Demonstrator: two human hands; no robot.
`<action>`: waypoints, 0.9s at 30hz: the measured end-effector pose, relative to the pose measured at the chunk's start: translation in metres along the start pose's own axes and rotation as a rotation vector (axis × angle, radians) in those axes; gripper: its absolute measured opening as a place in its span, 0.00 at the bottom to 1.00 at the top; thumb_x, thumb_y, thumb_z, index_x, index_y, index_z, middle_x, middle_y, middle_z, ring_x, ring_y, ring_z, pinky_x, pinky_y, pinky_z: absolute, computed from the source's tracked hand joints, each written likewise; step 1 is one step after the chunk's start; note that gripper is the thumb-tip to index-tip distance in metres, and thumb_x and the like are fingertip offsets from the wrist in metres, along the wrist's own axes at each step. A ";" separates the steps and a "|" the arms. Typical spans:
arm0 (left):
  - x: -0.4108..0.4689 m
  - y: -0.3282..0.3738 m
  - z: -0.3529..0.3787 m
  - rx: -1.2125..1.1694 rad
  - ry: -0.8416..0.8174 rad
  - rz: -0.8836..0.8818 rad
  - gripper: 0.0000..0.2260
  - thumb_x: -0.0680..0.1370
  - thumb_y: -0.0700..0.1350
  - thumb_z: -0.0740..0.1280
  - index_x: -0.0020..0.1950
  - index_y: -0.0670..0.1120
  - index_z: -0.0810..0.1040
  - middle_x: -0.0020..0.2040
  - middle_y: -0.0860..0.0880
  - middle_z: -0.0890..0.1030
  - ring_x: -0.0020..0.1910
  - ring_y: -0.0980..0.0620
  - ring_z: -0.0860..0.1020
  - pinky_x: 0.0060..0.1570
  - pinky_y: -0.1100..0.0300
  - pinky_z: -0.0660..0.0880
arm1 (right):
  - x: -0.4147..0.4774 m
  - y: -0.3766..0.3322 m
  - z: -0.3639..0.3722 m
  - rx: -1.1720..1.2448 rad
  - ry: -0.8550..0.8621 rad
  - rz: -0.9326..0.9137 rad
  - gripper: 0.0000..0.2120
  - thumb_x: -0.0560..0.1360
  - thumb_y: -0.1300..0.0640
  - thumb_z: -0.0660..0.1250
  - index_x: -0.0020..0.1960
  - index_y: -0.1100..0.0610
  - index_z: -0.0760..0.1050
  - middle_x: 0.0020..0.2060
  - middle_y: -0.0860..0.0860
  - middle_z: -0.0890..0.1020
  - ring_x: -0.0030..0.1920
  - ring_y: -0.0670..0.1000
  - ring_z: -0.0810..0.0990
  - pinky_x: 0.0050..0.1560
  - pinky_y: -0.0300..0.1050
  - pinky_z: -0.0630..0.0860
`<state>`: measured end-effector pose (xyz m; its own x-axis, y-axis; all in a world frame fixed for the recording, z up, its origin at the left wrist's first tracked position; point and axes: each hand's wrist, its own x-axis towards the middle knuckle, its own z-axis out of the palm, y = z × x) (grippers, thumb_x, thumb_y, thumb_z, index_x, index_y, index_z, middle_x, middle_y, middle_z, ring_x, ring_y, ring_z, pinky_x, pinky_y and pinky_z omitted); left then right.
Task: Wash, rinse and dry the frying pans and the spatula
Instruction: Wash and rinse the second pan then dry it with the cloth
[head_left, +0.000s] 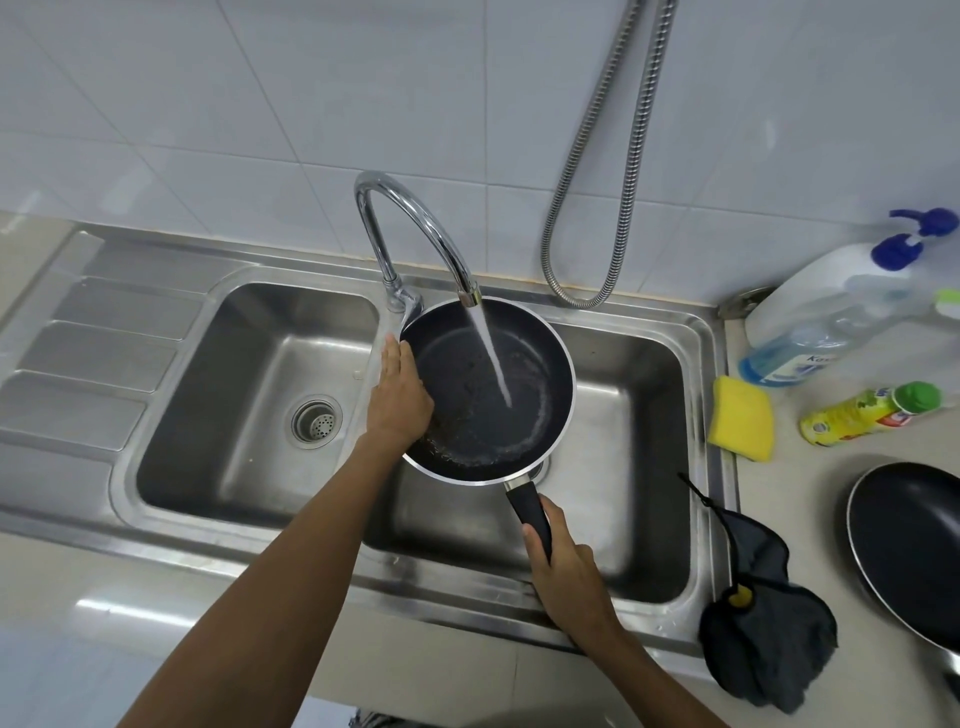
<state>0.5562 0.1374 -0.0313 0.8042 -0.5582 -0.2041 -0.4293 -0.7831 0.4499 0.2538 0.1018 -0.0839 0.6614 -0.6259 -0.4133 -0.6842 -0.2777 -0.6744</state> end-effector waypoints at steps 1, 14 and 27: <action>0.000 0.000 0.000 -0.005 0.000 -0.004 0.30 0.81 0.35 0.58 0.81 0.37 0.50 0.83 0.40 0.46 0.82 0.43 0.47 0.76 0.46 0.59 | 0.000 0.000 0.000 0.001 0.002 0.000 0.21 0.81 0.35 0.52 0.73 0.30 0.51 0.45 0.52 0.83 0.41 0.53 0.82 0.47 0.56 0.82; -0.003 0.004 -0.008 -0.041 -0.031 -0.017 0.30 0.81 0.34 0.59 0.81 0.38 0.52 0.83 0.42 0.46 0.77 0.37 0.63 0.71 0.43 0.67 | -0.001 -0.002 0.000 -0.027 0.001 0.015 0.21 0.82 0.35 0.52 0.73 0.29 0.51 0.46 0.52 0.82 0.41 0.53 0.81 0.46 0.56 0.82; -0.002 0.026 -0.020 -0.363 0.157 -0.135 0.22 0.80 0.32 0.57 0.75 0.37 0.64 0.64 0.38 0.77 0.57 0.43 0.78 0.59 0.50 0.74 | -0.005 -0.014 -0.006 -0.048 -0.025 0.044 0.23 0.78 0.31 0.46 0.73 0.31 0.51 0.50 0.52 0.81 0.45 0.52 0.81 0.50 0.55 0.82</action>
<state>0.5517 0.1239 -0.0015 0.9084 -0.3867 -0.1592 -0.1662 -0.6832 0.7110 0.2588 0.1045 -0.0686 0.6377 -0.6198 -0.4574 -0.7261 -0.2852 -0.6257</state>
